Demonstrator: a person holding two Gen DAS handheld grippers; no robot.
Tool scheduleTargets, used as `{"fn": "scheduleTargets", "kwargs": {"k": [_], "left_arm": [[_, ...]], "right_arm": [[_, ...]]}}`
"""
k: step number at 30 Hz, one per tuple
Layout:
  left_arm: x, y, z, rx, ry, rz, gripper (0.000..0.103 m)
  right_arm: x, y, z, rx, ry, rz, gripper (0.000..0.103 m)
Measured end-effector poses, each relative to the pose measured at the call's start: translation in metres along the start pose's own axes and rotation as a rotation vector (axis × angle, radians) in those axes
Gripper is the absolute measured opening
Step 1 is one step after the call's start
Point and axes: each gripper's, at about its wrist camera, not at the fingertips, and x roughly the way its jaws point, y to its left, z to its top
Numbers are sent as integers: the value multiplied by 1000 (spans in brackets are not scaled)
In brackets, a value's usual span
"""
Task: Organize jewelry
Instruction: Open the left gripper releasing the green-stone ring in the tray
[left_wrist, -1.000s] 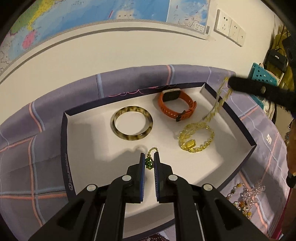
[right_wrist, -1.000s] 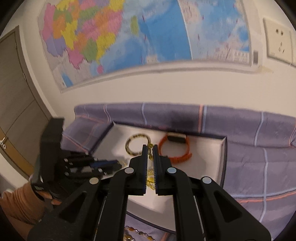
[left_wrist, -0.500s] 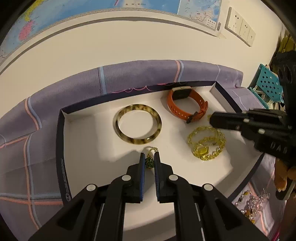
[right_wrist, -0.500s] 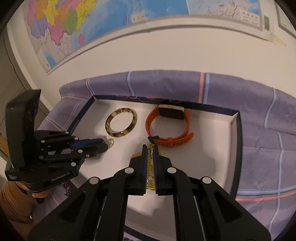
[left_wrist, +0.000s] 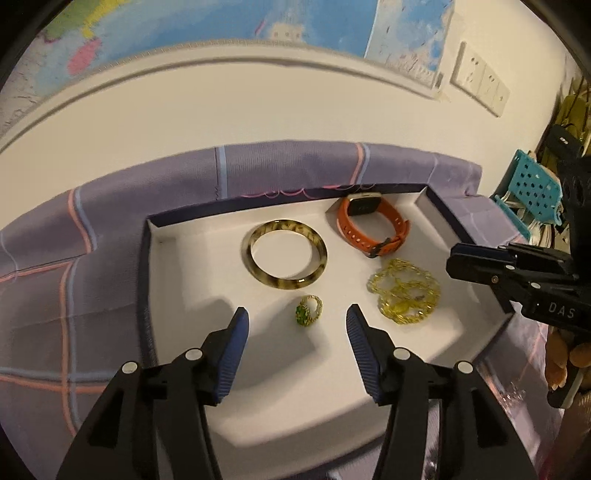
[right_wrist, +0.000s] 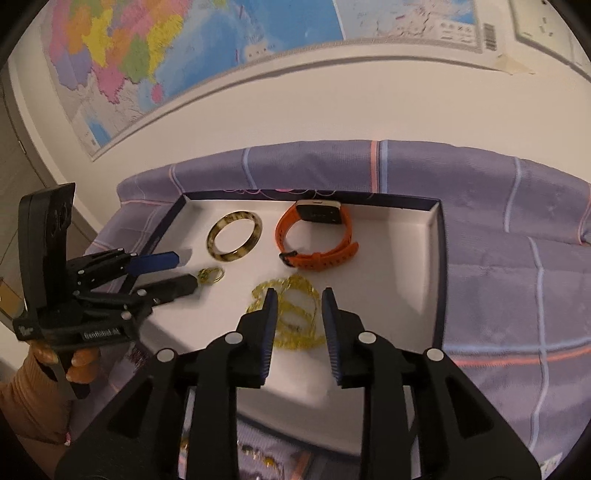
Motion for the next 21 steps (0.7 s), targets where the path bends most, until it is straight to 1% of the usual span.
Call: {"fn": "scheduleTargets", "kwargs": {"k": [1, 2, 5, 8, 10, 12, 14, 16, 21], "left_arm": [[-5, -1, -2, 4, -10, 1, 53], [-14, -2, -5, 13, -24, -3, 53], [-36, -8, -16, 27, -62, -26, 55], [-56, -17, -33, 54, -85, -52, 55], [-65, -23, -46, 75, -92, -68, 57], [-72, -27, -59, 89, -85, -95, 58], [-73, -32, -72, 95, -69, -120, 58], [-73, -35, -81, 97, -55, -130, 58], [-67, -42, -104, 112, -20, -132, 58]], "right_arm": [[-5, 0, -3, 0, -8, 1, 33], [-12, 0, -8, -1, -18, 9, 36], [-32, 4, -26, -17, -40, 36, 37], [-47, 11, -47, -37, -34, 72, 37], [-53, 16, -58, -54, -31, 78, 37], [-61, 21, -72, -63, -24, 94, 37], [-67, 27, -86, -86, -19, 72, 37], [-72, 30, -98, -100, -12, 42, 37], [-75, 28, -125, -92, 21, 19, 37]]}}
